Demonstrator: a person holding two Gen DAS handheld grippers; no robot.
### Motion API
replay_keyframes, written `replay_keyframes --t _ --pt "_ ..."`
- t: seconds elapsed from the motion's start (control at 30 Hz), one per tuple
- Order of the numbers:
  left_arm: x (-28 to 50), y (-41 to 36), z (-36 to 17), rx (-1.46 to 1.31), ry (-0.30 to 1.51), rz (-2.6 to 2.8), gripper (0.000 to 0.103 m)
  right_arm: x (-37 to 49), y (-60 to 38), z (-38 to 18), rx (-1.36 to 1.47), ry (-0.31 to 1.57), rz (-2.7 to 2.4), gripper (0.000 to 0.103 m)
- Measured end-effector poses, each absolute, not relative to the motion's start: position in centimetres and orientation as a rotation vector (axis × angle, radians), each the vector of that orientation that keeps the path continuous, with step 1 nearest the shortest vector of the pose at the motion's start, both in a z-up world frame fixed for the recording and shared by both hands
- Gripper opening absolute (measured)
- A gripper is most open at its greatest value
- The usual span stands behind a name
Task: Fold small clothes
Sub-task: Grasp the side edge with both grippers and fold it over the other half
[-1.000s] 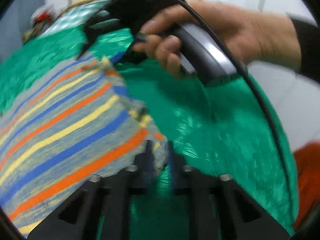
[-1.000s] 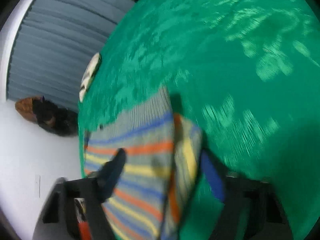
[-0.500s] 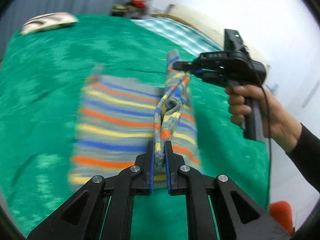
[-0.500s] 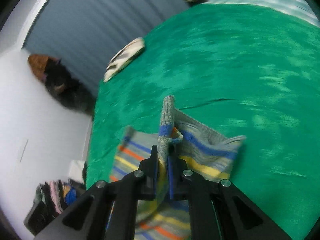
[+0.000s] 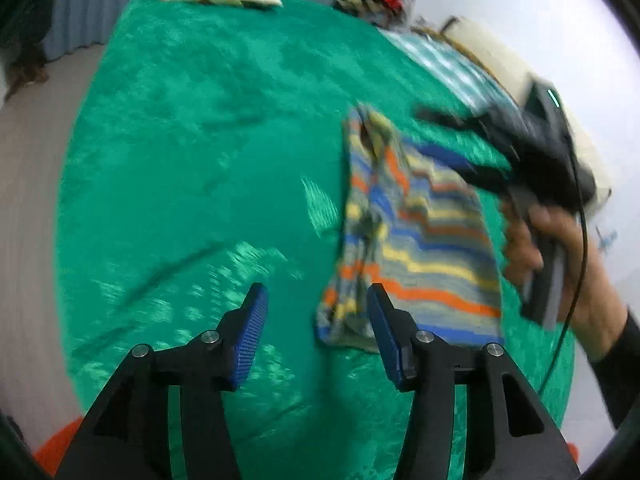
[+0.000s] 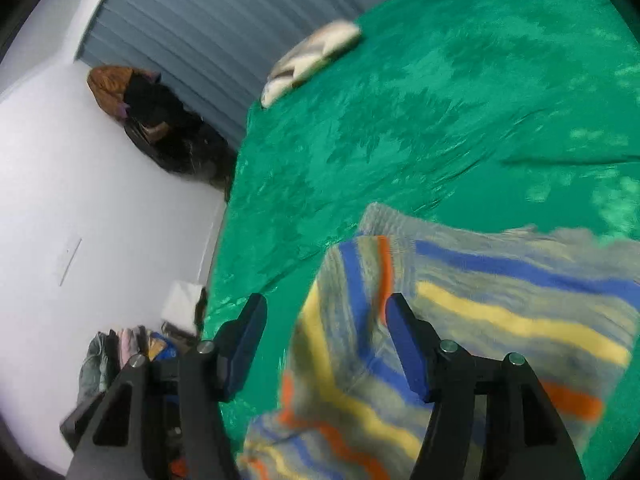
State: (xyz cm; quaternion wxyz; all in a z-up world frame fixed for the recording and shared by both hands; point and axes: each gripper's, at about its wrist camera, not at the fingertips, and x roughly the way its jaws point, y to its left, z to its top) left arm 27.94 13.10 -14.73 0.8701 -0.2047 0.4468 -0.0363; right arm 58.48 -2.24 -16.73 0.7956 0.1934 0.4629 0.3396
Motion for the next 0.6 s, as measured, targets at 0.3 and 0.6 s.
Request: replay_keyframes --t 0.3,0.6 --pt "31.0 4.9 -11.9 -0.261 0.833 -0.378 0.028 45.9 -5.5 -13.4 -0.03 0.894 0.724 0.029" --pt "33.1 7.2 -15.3 -0.247 0.977 -0.238 0.018 42.6 -6.1 -19.1 -0.035 1.035 0.708 0.022"
